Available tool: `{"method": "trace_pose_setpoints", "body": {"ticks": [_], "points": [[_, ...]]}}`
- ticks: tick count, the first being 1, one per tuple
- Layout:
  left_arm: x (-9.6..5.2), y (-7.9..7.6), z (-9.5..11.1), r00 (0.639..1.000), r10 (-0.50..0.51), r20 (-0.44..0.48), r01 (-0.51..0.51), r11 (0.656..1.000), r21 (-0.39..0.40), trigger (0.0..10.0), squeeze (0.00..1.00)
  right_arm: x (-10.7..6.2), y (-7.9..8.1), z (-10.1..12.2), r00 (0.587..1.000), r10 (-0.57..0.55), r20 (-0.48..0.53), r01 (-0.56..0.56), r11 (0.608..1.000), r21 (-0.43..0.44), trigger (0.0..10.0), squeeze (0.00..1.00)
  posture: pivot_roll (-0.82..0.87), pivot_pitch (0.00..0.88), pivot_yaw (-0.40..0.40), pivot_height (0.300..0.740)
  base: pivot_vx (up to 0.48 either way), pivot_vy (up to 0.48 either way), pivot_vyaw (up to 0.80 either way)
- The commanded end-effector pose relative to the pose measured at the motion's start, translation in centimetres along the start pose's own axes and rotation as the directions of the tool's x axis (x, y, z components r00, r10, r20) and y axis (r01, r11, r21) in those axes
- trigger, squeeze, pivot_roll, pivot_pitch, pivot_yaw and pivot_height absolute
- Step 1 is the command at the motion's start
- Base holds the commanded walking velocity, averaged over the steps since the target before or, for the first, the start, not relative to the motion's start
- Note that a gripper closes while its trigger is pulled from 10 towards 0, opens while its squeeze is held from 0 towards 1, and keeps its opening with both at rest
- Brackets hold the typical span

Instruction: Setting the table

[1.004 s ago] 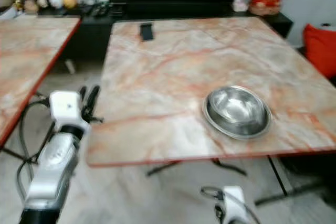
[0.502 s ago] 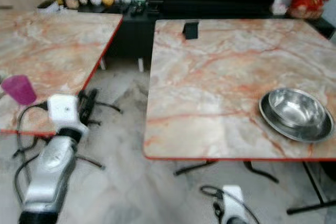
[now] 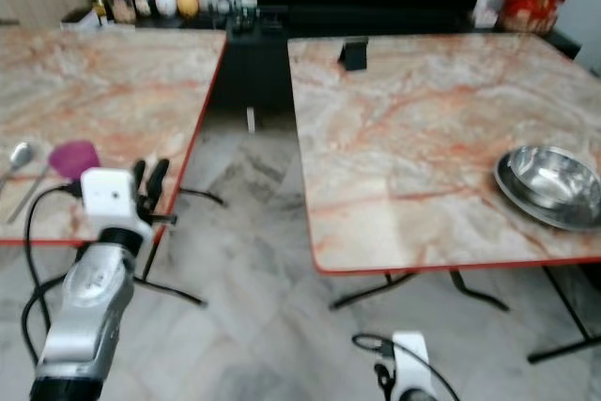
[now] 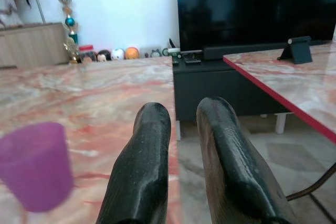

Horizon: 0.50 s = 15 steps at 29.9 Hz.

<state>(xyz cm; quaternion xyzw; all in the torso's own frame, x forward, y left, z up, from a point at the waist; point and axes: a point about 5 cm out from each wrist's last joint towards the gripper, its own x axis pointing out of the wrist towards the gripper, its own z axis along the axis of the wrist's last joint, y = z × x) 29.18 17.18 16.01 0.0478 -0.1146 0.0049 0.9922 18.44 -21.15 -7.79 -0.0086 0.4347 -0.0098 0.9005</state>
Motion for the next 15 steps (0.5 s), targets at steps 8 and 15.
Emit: {"method": "trace_pose_setpoints", "body": {"ticks": [8,15], "points": [[0.23,-1.02,0.44,0.999,-0.045,0.025,0.045,0.999,-0.007,10.0,0.00,-0.17,-0.59,-0.35,1.000,-0.011,-0.012,0.011,1.000,-0.005,10.0,0.00,-0.01,0.000,-0.003,0.707,0.000,0.351,0.00],[0.24,-1.20,0.57,0.998,-0.051,0.032,0.051,0.999,-0.006,10.0,0.00,-0.17,-0.61,-0.34,1.000,-0.010,-0.013,0.010,1.000,-0.005,10.0,0.00,-0.01,0.000,-0.008,0.707,0.000,0.354,0.00]]}}
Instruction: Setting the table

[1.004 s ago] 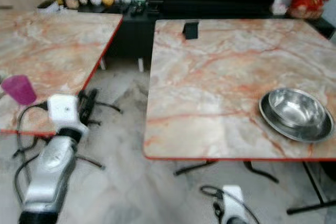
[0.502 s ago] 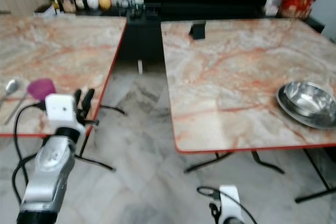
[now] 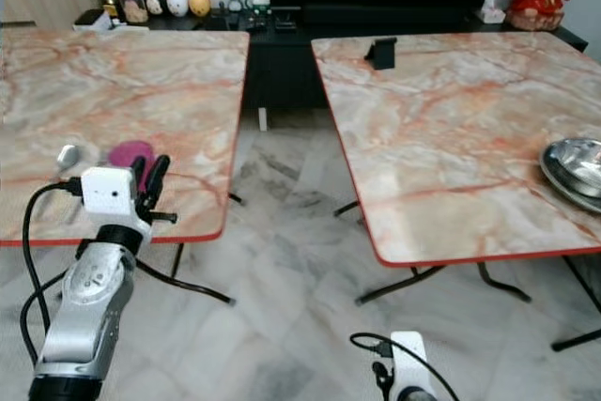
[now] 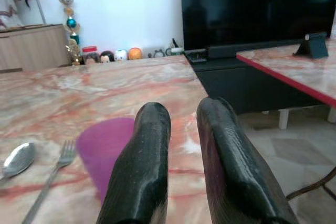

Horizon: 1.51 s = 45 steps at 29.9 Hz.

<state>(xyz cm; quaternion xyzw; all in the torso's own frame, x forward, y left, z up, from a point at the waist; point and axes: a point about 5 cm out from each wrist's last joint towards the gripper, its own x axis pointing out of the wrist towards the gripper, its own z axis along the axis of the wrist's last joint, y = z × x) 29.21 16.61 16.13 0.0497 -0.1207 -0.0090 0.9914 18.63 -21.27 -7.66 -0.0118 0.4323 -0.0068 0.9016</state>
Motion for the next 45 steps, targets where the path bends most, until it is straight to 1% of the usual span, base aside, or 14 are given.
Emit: {"method": "trace_pose_setpoints", "body": {"ticks": [1,9,12,33,38,45], "points": [[0.3,-0.7,0.4,1.000,-0.023,0.020,0.023,1.000,-0.006,10.0,0.00,-0.2,-0.5,-0.5,1.000,-0.013,-0.018,0.013,1.000,0.002,10.0,0.00,-0.01,0.000,-0.010,0.707,0.000,0.356,0.00],[0.3,-0.4,0.8,0.999,-0.009,0.035,0.009,1.000,-0.003,10.0,0.00,-0.2,-0.5,-0.5,1.000,-0.014,-0.018,0.014,1.000,0.005,10.0,0.00,0.00,0.000,-0.009,0.707,0.000,0.361,0.00],[0.3,0.1,1.4,0.997,0.028,0.069,-0.028,1.000,0.011,10.0,0.00,-0.2,-0.5,-0.5,1.000,-0.014,-0.019,0.014,1.000,0.006,10.0,0.00,0.00,0.000,-0.011,0.707,0.000,0.365,0.00],[0.0,0.9,0.8,0.997,0.064,0.039,-0.065,0.998,0.024,10.0,0.00,-0.1,-0.5,-0.3,1.000,-0.012,-0.015,0.012,1.000,0.006,10.0,0.00,0.01,0.000,-0.015,0.707,0.000,0.368,0.00],[-0.1,1.0,0.7,0.997,0.071,0.037,-0.072,0.997,0.028,10.0,0.00,-0.1,-0.5,-0.3,1.000,-0.007,-0.017,0.007,1.000,-0.013,10.0,0.00,0.01,0.000,-0.016,0.707,0.000,0.369,0.00],[0.0,1.0,0.7,0.997,0.074,0.038,-0.075,0.997,0.029,10.0,0.00,-0.1,-0.4,-0.2,1.000,-0.004,-0.016,0.004,1.000,-0.015,10.0,0.00,0.01,0.000,-0.016,0.707,0.000,0.369,0.69]]}}
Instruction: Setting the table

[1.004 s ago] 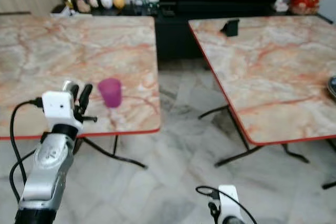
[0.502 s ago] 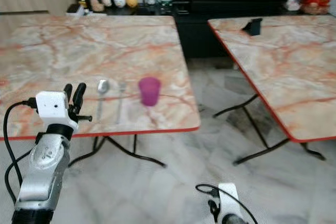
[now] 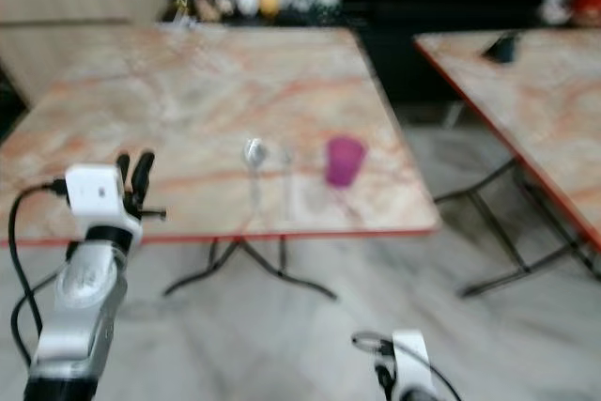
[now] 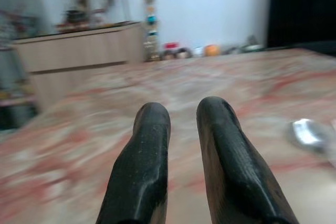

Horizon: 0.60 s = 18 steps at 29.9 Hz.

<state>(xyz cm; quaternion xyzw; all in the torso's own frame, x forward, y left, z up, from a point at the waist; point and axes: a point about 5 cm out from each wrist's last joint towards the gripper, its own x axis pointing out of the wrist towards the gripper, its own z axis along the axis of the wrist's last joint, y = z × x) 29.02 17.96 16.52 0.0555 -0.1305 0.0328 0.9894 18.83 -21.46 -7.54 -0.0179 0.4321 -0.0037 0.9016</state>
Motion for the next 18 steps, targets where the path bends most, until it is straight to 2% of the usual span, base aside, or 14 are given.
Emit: {"method": "trace_pose_setpoints", "body": {"ticks": [1,15,18], "points": [[0.10,-0.32,0.44,1.000,-0.008,0.022,0.008,1.000,0.007,10.0,0.00,-0.13,-0.22,-0.46,1.000,-0.004,-0.017,0.004,1.000,-0.001,10.0,0.00,0.01,0.000,-0.016,0.707,0.000,0.368,0.56],[0.20,-0.31,0.45,1.000,-0.003,0.021,0.003,1.000,0.010,10.0,0.00,-0.11,-0.14,-0.47,1.000,-0.001,-0.019,0.001,1.000,0.004,10.0,0.00,0.01,0.000,-0.013,0.707,0.000,0.370,0.00],[0.24,-0.31,0.44,1.000,-0.003,0.023,0.003,1.000,0.011,10.0,0.00,-0.11,-0.12,-0.47,1.000,-0.001,-0.019,0.001,1.000,0.006,10.0,0.00,0.01,0.000,-0.009,0.707,0.000,0.200,0.00]]}}
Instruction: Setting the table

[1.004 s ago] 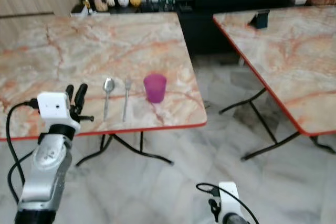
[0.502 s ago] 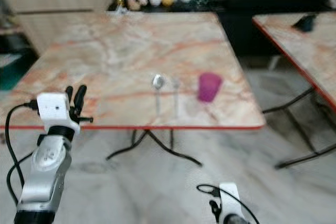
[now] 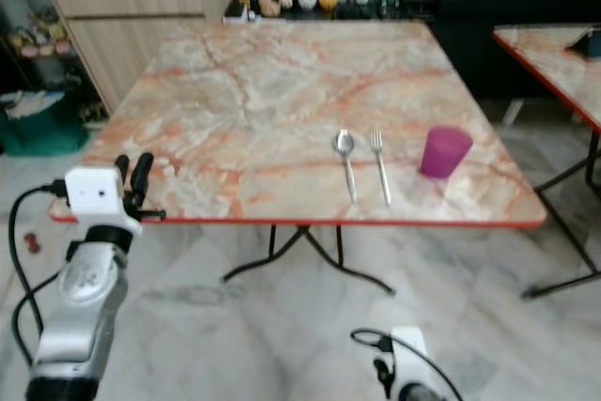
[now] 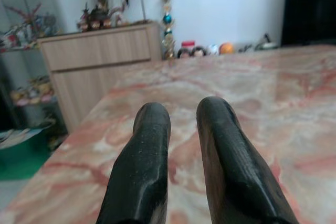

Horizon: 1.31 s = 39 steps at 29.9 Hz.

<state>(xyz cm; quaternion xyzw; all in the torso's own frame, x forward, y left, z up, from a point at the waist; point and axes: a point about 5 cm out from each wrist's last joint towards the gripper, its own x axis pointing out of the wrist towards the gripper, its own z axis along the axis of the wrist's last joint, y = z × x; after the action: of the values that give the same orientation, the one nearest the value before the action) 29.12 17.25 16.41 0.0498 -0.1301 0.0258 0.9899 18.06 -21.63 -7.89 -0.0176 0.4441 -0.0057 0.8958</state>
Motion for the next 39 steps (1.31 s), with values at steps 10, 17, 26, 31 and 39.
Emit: {"method": "trace_pose_setpoints", "body": {"ticks": [10,17,26,31,39], "points": [[0.0,1.0,-0.2,1.000,0.028,-0.001,-0.027,0.998,0.059,10.0,0.00,0.1,0.1,0.3,1.000,0.002,0.006,-0.002,1.000,0.006,10.0,0.00,0.01,0.000,-0.005,0.707,0.000,0.000,0.00],[-1.9,4.3,-4.4,0.982,0.112,-0.150,-0.091,0.986,0.141,10.0,0.00,0.1,0.1,0.3,1.000,0.002,0.006,-0.002,1.000,0.006,10.0,0.00,0.00,0.000,0.002,0.707,0.000,0.000,0.00],[-5.9,8.6,-8.7,0.925,0.246,-0.291,-0.162,0.945,0.284,10.0,0.00,0.0,0.1,0.1,1.000,0.000,0.003,0.000,1.000,0.006,10.0,0.00,0.00,0.000,0.008,0.707,0.000,0.000,0.00],[-9.2,8.9,-12.3,0.861,0.248,-0.444,-0.127,0.950,0.286,10.0,0.00,0.0,0.1,-0.1,1.000,-0.009,0.000,0.009,1.000,0.009,10.0,0.00,-0.01,0.000,0.008,0.707,0.000,0.000,0.00],[-15.0,6.5,-18.3,0.629,0.055,-0.775,0.021,0.996,0.088,10.0,0.00,-0.1,-0.1,0.1,0.998,-0.040,0.039,0.040,0.999,0.005,10.0,0.00,-0.01,0.000,0.018,0.707,0.000,0.000,0.00]]}}
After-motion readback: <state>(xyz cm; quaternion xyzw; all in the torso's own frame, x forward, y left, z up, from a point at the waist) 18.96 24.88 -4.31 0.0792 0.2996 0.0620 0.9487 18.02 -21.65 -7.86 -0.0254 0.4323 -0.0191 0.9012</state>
